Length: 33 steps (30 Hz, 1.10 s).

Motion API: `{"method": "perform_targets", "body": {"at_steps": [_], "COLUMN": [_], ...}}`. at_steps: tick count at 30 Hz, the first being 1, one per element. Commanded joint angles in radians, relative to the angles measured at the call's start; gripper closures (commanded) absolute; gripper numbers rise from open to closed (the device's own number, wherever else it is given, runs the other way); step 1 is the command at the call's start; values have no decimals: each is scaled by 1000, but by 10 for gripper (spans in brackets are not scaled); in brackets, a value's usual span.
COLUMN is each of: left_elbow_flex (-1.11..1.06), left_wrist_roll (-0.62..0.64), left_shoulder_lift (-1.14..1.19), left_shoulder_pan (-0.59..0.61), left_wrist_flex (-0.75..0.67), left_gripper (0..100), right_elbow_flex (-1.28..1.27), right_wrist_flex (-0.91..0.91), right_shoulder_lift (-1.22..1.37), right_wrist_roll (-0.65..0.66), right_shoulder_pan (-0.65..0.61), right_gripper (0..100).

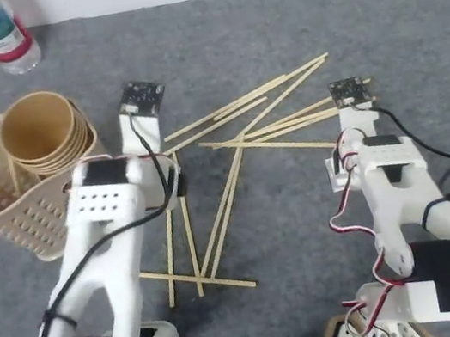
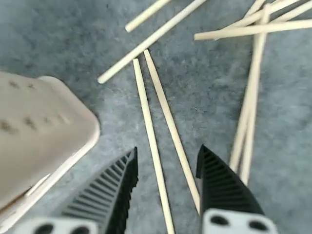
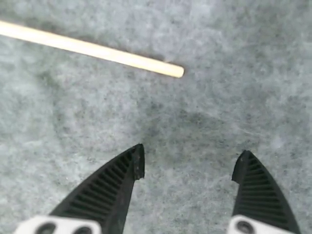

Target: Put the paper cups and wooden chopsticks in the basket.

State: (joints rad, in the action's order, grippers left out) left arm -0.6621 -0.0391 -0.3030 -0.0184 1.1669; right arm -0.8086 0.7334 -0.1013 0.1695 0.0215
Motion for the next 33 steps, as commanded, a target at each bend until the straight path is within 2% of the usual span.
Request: {"method": "perform_targets", "body": {"at_steps": [1,12,19,28,33], "left_elbow_flex": [-38,85,145,213,243], "left_wrist_roll": [15,72,123,157,143], "left_shoulder_lift": [106,347,425,520,539], "left_shoulder_pan": [25,11,18,-32,-72], "left_wrist_flex": [-110,-110,-94,-80,-46], "left_gripper": [816,816,816,816,882], "right_elbow_flex": [3,3,3,3,3], "right_wrist_flex": [-21,-21,-21,-21,-21], "right_shoulder_lift": [-39,-39,-39,-39,-39], "right_wrist_roll": [-5,-5,-5,-5,-5], "right_shoulder_pan": [-10,-10,-10,-10,-10], "right_gripper": [700,700,700,700,700]}}
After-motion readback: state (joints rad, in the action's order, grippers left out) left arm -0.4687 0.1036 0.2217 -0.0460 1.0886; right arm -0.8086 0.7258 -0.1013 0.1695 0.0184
